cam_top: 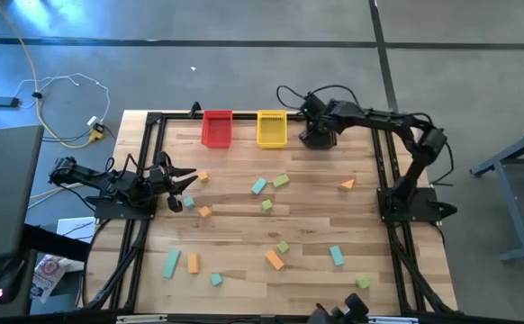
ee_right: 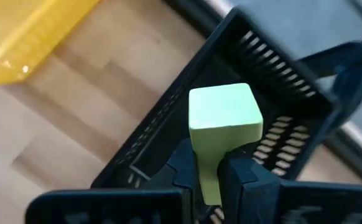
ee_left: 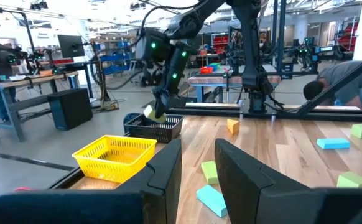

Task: Sort & place blocks by color
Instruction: Put the green block into the black bin, then put the orange block into the red bin

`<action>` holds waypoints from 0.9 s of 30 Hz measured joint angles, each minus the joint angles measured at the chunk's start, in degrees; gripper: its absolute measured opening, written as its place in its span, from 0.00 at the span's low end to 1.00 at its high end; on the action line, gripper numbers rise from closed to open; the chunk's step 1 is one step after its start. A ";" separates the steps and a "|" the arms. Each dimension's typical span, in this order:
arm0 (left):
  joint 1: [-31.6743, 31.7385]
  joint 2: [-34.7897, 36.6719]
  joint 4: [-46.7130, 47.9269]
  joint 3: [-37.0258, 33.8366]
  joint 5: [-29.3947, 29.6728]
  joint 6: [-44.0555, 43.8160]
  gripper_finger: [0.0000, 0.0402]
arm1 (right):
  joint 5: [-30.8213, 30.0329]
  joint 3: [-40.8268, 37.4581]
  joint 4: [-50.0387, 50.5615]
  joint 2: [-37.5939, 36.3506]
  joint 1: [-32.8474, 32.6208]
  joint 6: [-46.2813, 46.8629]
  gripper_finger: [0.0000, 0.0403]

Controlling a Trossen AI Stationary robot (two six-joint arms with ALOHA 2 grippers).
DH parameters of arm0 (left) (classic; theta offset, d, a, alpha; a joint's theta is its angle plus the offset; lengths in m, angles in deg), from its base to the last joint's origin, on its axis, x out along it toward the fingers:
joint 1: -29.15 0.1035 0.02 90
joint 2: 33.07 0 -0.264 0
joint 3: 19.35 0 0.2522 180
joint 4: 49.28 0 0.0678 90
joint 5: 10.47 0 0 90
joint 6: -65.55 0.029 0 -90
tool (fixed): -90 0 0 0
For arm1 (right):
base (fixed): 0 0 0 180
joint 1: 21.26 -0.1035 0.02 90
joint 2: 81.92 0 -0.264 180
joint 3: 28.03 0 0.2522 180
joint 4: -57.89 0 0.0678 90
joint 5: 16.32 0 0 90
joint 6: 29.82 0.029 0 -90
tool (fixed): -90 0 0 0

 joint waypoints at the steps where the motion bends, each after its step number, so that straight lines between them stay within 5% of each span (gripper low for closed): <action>1: 0.00 0.00 0.01 0.00 0.00 -0.01 0.22 | 0.17 0.00 0.66 0.50 0.00 0.36 0.04; 6: 0.00 0.00 -0.01 0.00 -0.15 -1.14 0.22 | -1.35 0.00 2.78 1.75 0.00 0.36 0.06; 19: 0.00 0.00 -0.01 -0.01 0.10 -3.08 0.22 | -8.67 1.62 3.96 1.80 -0.07 -3.70 0.30; 27: 0.00 0.00 -0.01 0.00 2.75 -3.04 0.37 | -8.50 10.65 11.86 1.74 -0.38 -3.60 0.30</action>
